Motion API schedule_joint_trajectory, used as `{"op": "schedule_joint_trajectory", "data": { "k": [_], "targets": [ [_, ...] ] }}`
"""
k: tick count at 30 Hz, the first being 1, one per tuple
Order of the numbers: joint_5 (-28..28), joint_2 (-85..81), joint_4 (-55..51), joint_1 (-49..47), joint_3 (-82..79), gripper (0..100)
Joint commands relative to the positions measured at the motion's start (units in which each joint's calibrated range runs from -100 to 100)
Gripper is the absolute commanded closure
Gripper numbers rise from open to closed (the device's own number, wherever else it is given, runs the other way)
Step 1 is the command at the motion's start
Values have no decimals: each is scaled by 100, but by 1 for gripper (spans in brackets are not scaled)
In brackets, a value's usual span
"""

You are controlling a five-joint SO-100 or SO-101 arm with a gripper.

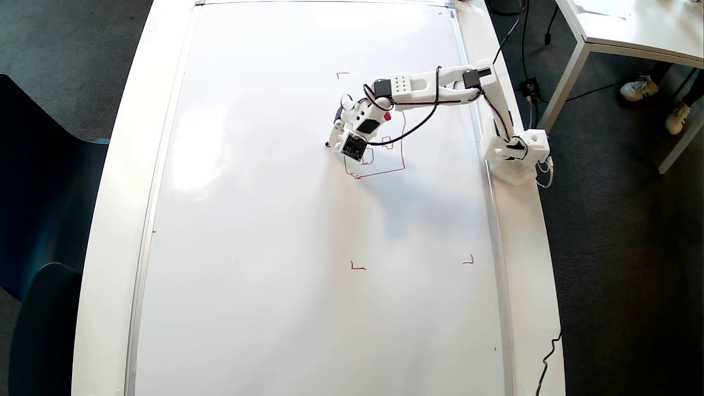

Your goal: Draw on a whiteboard a robot head using a pen attached to the gripper

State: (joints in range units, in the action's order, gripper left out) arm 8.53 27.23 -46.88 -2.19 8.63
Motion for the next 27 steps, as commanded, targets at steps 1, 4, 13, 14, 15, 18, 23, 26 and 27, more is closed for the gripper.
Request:
{"op": "schedule_joint_trajectory", "data": {
  "k": [1,4,13,14,15,18,23,26,27],
  "targets": [
    [-22,-19,-4,200,149,99],
    [-92,-19,-4,289,149,99],
    [-124,-19,-4,436,140,99],
    [-124,-19,-4,451,140,99],
    [-124,-19,-4,465,140,99],
    [-124,-61,-48,554,67,99],
    [-215,-120,-91,547,-160,99],
    [-215,-120,-91,539,-169,99],
    [-215,-120,-91,532,-178,99]
  ]
}}
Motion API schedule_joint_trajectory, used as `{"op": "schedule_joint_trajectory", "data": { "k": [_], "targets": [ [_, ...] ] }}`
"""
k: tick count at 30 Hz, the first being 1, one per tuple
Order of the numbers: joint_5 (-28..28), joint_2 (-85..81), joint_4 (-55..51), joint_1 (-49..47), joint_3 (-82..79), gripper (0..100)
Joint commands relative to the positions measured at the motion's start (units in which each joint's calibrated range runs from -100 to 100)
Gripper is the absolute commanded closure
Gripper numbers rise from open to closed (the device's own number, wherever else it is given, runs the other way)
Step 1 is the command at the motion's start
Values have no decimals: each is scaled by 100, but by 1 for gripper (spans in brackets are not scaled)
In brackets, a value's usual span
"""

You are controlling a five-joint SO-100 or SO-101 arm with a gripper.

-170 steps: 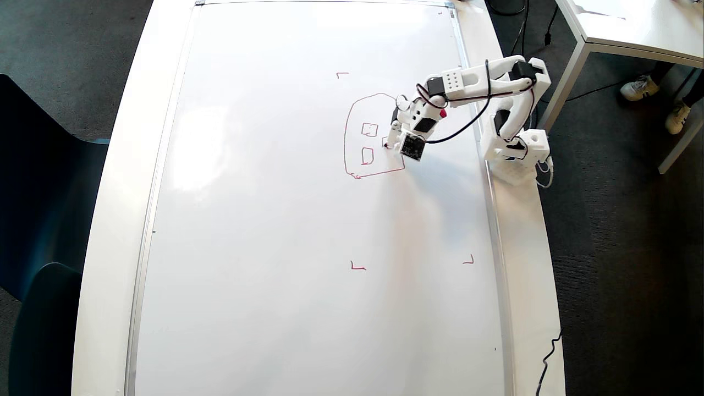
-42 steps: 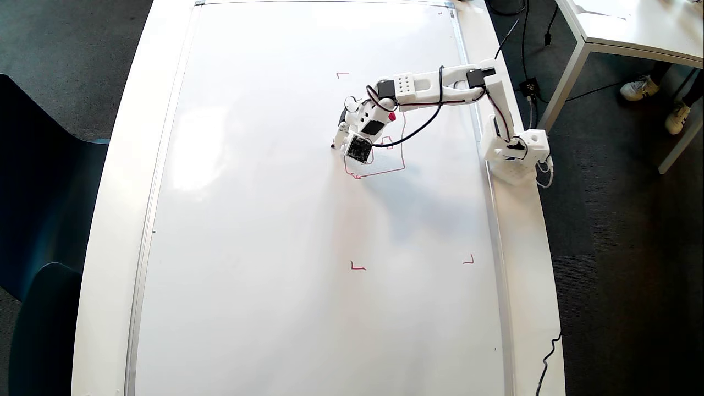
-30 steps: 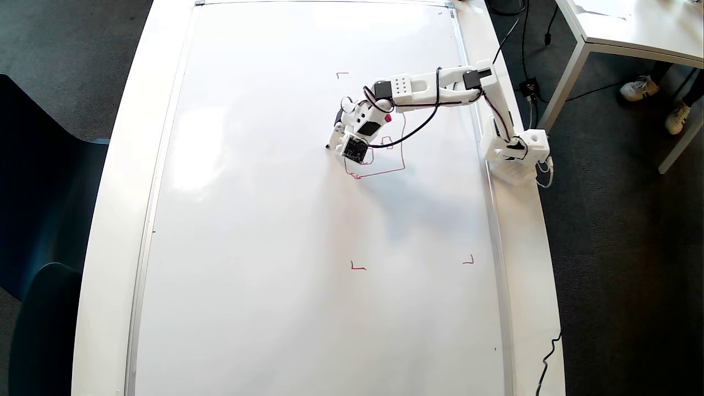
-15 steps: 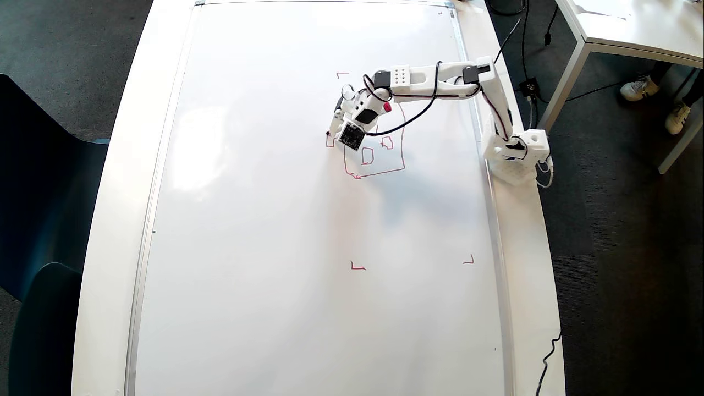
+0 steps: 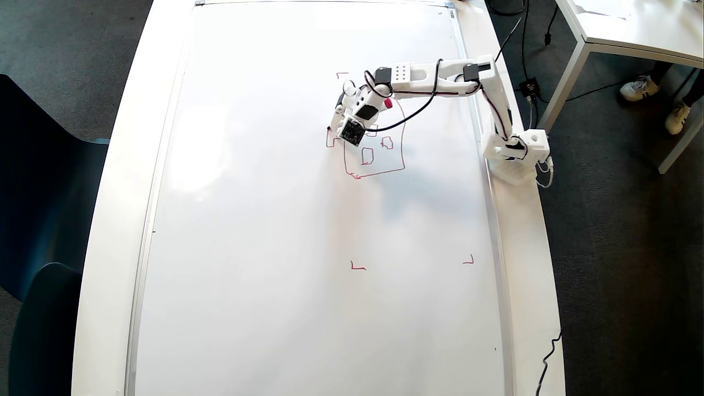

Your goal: Draw on a whiteboard a robot head using a pen attached to the gripper

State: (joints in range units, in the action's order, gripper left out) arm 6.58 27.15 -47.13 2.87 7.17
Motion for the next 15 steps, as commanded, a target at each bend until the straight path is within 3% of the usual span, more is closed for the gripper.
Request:
{"op": "schedule_joint_trajectory", "data": {
  "k": [1,15],
  "targets": [
    [-20,-111,-66,19,-41,99],
    [18,-681,21,-180,-822,99]
  ]
}}
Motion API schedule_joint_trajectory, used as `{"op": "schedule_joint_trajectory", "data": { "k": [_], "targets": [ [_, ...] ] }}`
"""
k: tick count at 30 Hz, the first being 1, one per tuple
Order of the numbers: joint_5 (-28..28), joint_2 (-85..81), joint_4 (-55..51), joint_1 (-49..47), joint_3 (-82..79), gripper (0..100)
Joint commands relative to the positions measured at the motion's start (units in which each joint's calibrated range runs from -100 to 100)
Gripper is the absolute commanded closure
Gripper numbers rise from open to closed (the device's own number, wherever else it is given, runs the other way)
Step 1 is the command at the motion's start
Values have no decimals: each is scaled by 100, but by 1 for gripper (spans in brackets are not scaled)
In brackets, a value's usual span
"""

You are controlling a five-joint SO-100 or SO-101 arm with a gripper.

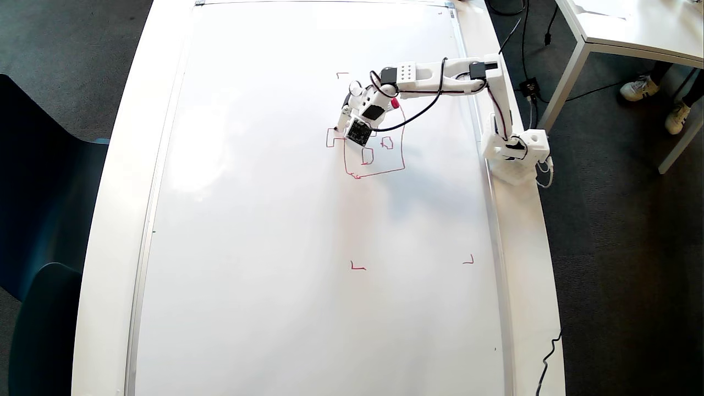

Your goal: Draw on a whiteboard a robot head using a pen attached to the gripper

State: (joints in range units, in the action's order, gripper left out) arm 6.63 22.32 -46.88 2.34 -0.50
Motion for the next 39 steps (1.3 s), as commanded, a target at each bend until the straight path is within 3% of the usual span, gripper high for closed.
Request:
{"op": "schedule_joint_trajectory", "data": {
  "k": [1,20,25,39],
  "targets": [
    [18,-199,-4,-171,-54,99],
    [125,-266,-4,-385,-45,99],
    [216,-1121,-108,-414,-72,99],
    [34,-3511,-2854,-532,699,99]
  ]
}}
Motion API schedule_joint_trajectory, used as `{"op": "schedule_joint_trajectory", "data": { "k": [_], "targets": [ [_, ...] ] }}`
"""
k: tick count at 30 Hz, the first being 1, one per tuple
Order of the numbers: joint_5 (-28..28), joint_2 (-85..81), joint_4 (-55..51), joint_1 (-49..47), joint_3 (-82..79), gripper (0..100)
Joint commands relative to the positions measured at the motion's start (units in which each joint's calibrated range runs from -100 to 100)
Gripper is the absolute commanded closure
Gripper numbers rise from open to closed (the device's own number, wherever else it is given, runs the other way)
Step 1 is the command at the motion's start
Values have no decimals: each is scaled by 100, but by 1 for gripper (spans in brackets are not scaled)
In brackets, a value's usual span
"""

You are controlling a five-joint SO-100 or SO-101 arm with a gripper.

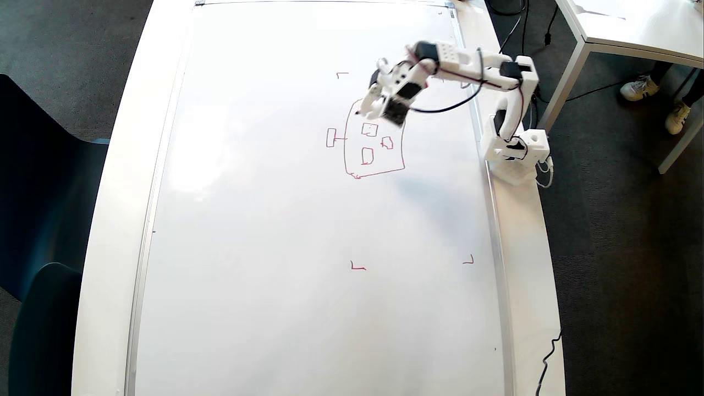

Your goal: Draw on a whiteboard a robot head using a pen attached to the gripper

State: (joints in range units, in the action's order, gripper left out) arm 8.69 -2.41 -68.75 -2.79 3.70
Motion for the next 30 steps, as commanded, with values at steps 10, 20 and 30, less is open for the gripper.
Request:
{"op": "schedule_joint_trajectory", "data": {
  "k": [10,20,30],
  "targets": [
    [-322,-3712,-1344,-550,433,99],
    [-354,-5348,-1761,-1308,679,99],
    [-392,-7310,-1761,-881,606,99]
  ]
}}
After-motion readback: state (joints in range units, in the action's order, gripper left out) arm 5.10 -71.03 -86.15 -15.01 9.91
